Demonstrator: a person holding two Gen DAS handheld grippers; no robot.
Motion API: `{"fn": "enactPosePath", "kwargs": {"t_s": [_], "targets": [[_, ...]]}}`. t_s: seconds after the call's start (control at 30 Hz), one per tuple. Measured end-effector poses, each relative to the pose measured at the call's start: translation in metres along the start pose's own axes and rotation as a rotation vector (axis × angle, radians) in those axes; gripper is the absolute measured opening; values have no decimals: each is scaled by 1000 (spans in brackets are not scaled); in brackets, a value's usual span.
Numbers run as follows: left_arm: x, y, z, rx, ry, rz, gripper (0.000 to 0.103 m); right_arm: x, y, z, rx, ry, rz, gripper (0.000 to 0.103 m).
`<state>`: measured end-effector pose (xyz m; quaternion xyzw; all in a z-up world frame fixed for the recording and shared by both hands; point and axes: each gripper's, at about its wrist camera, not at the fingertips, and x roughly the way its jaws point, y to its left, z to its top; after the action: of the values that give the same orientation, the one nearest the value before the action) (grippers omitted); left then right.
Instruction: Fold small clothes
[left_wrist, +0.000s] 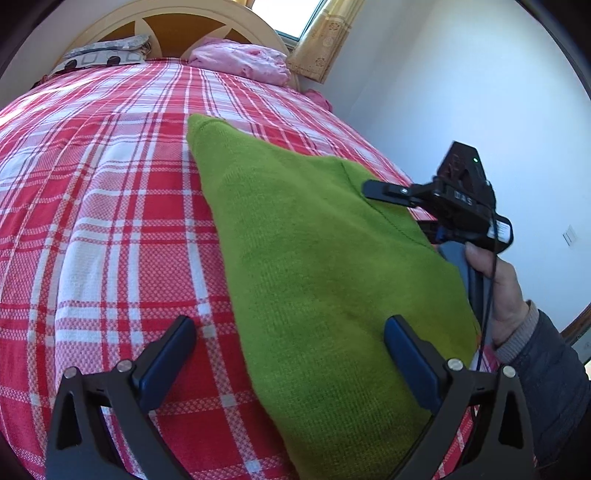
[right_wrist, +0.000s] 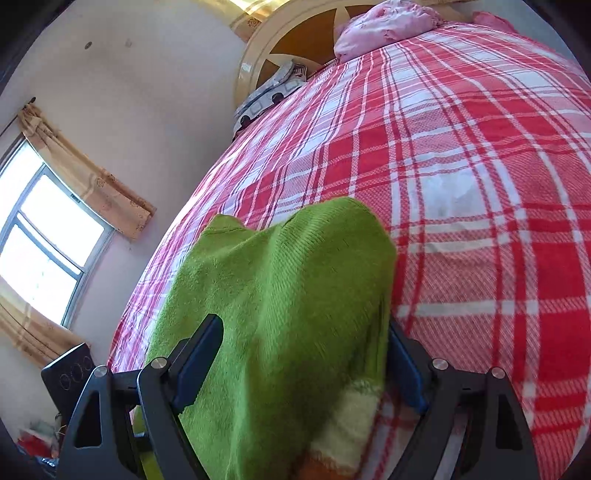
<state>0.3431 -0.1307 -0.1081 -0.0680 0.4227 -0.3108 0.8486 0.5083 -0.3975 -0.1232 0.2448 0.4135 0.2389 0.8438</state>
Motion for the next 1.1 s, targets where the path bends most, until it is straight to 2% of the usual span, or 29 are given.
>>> {"fn": "enactPosePath", "kwargs": {"t_s": [0.07, 0.13, 0.17, 0.2, 0.23, 0.33, 0.43, 0.47, 0.57, 0.67, 0.73, 0.87, 1.1], "targets": [[1, -1, 0, 5, 4, -12, 103, 2, -2, 1, 15, -5, 29, 85], [2, -1, 1, 4, 9, -29, 103, -1, -6, -1, 34, -9, 54, 79], [2, -1, 1, 4, 10, -31, 102, -2, -9, -2, 45, -12, 61, 69], [2, -1, 0, 9, 12, -37, 101, -2, -11, -1, 52, -12, 62, 50], [2, -3, 0, 14, 14, -46, 96, -1, -14, -2, 67, -5, 76, 43], [3, -8, 0, 41, 20, -55, 82, 1, -14, -2, 64, 7, 88, 41], [3, -12, 0, 53, 20, -38, 76, 1, -10, -5, 35, -10, 71, 39], [3, -12, 0, 54, 16, -41, 68, 1, -8, -5, 25, -15, 62, 37], [-2, -15, 0, 61, 2, -31, 55, -1, -1, -9, -10, -34, 44, 33], [-8, -10, 3, 16, 3, -36, 44, -8, 11, -12, -64, -71, 10, 30], [-13, -8, 3, -9, 7, -36, 42, -14, 22, -17, -103, -90, -9, 29], [-29, -18, -2, 36, -2, 6, 39, -23, 41, -28, -123, -109, -6, 29], [-61, -24, -9, 48, -29, 41, 38, -33, 66, -44, -120, -129, 44, 29]]}}
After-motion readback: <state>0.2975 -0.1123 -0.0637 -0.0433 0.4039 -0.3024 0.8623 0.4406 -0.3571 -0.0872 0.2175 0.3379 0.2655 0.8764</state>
